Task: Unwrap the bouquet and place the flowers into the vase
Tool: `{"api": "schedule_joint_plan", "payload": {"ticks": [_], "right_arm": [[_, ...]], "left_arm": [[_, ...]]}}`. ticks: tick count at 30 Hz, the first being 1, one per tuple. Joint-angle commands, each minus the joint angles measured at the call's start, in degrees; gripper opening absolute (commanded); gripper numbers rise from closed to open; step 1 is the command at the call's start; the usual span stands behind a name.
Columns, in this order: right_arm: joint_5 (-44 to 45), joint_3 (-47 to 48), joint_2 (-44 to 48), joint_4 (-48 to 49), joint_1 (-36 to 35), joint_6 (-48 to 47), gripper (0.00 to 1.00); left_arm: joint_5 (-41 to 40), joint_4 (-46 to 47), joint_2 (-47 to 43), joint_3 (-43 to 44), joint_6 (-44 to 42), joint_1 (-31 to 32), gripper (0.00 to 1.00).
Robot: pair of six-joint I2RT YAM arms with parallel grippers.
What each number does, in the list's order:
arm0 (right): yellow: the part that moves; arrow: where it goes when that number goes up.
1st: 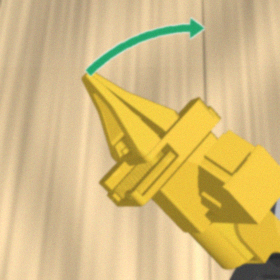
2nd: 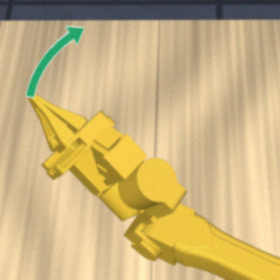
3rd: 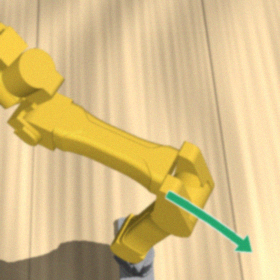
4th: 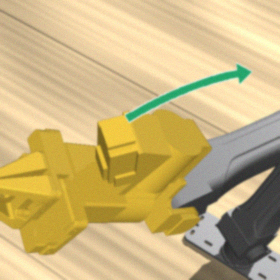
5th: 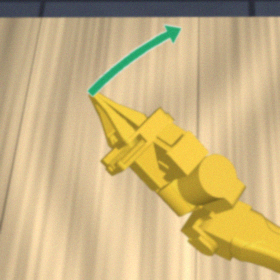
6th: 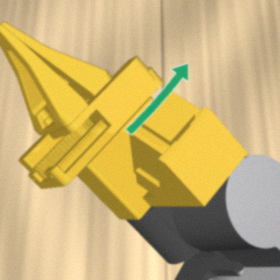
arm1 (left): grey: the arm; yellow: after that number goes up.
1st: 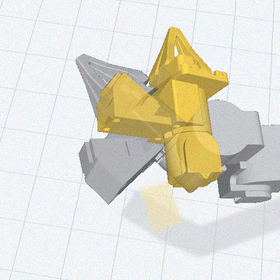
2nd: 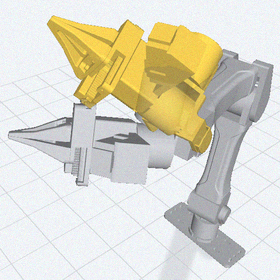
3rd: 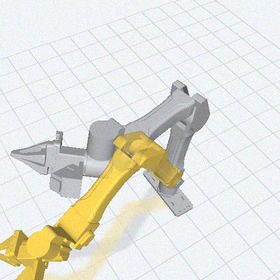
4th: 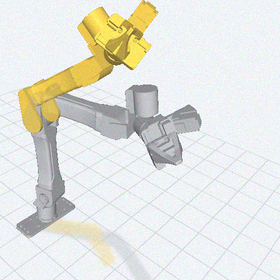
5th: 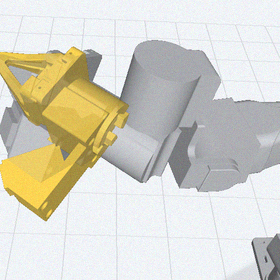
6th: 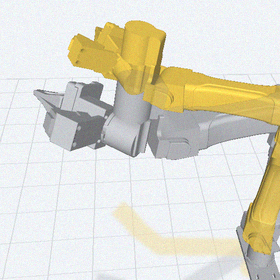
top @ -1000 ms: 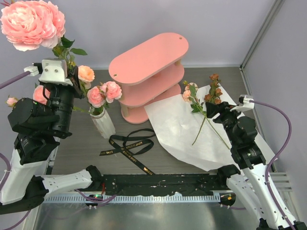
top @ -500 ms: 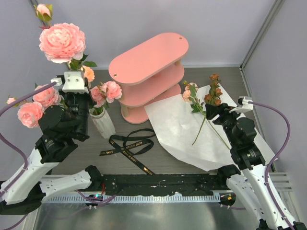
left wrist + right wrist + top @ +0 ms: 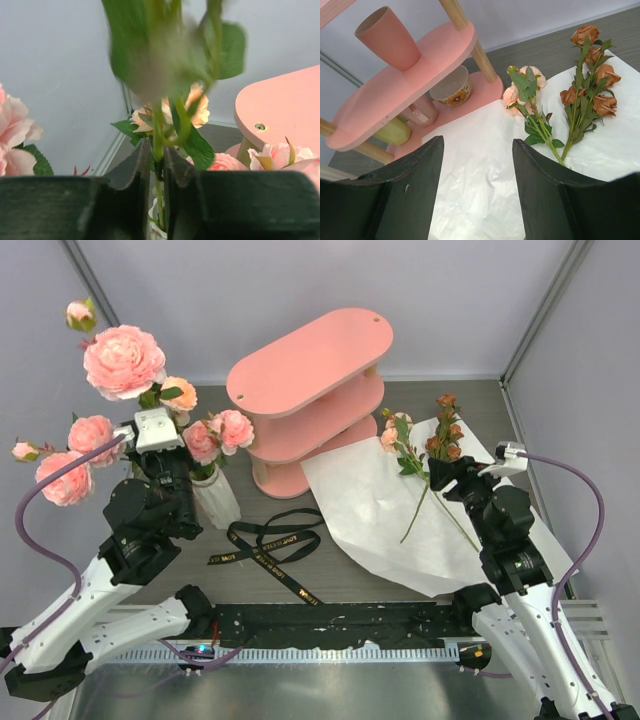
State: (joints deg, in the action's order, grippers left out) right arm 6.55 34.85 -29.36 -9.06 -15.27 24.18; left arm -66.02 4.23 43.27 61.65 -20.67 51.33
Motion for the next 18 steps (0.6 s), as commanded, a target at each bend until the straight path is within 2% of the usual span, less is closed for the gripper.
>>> {"api": "schedule_joint_plan", "payload": {"ticks": [1, 3, 4, 8, 13, 17, 18], "right_arm": [[0.0, 0.1, 0.6, 1.7, 0.1, 0.2, 0.63], [0.1, 0.2, 0.6, 1.5, 0.1, 0.2, 0.63], [0.1, 0.2, 0.6, 1.5, 0.1, 0.2, 0.63], [0.3, 0.1, 0.5, 1.4, 0.1, 0.2, 0.63], [-0.2, 0.0, -0.3, 1.8, 0.1, 0.5, 0.62], [-0.5, 0.2, -1.0, 1.9, 0.1, 0.9, 0.62], [-0.6, 0.2, -1.0, 2.0, 0.1, 0.9, 0.62]], "left_arm": [[-1.7, 3.6, -1.1, -0.7, 3.9, -0.8, 0.33], [-1.7, 2.3, -1.3, -0.7, 5.3, -0.8, 0.49], [-1.8, 2.2, -1.6, -0.7, 5.7, -0.9, 0.62], [-1.0, -1.1, -2.9, 0.6, 8.3, -0.8, 0.85], [0.4, -6.6, -4.0, 3.2, 12.8, -0.9, 0.98], [4.1, -17.1, -4.7, 7.1, 18.2, -0.9, 1.00], [7.1, -18.9, -4.9, 7.7, 18.7, -0.9, 1.00]]}}
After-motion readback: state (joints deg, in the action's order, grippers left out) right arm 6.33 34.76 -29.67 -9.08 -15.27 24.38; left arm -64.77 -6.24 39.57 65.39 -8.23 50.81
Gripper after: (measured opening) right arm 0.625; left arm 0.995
